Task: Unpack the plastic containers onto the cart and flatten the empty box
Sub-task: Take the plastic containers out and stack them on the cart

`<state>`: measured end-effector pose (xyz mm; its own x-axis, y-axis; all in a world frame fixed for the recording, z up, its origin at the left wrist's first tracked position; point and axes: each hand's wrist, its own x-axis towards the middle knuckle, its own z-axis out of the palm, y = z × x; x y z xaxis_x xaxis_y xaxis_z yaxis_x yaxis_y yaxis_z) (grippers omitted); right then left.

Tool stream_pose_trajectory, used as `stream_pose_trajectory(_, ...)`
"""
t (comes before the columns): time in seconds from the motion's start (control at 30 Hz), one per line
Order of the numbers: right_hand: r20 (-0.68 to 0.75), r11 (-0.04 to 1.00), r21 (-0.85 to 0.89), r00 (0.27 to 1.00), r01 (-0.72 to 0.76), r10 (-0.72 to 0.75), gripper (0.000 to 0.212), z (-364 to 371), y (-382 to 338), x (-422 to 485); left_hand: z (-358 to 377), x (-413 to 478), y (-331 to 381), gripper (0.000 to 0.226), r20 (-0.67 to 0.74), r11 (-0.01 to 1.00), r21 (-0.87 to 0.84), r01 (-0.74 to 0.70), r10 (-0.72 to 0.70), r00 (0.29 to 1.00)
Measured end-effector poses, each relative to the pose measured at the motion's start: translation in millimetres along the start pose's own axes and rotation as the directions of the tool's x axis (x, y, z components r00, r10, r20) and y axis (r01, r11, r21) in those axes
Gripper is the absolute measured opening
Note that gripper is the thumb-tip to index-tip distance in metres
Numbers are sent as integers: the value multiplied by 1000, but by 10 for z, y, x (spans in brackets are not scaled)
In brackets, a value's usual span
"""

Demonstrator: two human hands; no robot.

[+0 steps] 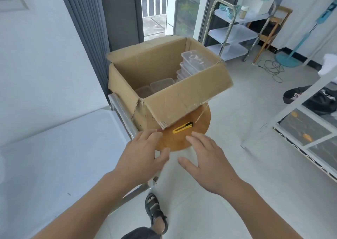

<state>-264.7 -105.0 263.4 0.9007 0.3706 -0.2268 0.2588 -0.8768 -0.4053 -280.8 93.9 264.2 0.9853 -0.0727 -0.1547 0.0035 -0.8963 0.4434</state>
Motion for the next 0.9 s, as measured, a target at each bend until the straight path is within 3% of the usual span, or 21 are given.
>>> stream_pose_trajectory(0.57,13,996,-46,997,73,-73,67,-741,113,1787,-472,1703,-223,54,-65,995,-89,39,-44,997)
stream_pose_trajectory(0.9,93,973,-67,972,223,-216,64,-1095,783,2604,-241,2519,63,59,-79,973,-104,204,-213,974)
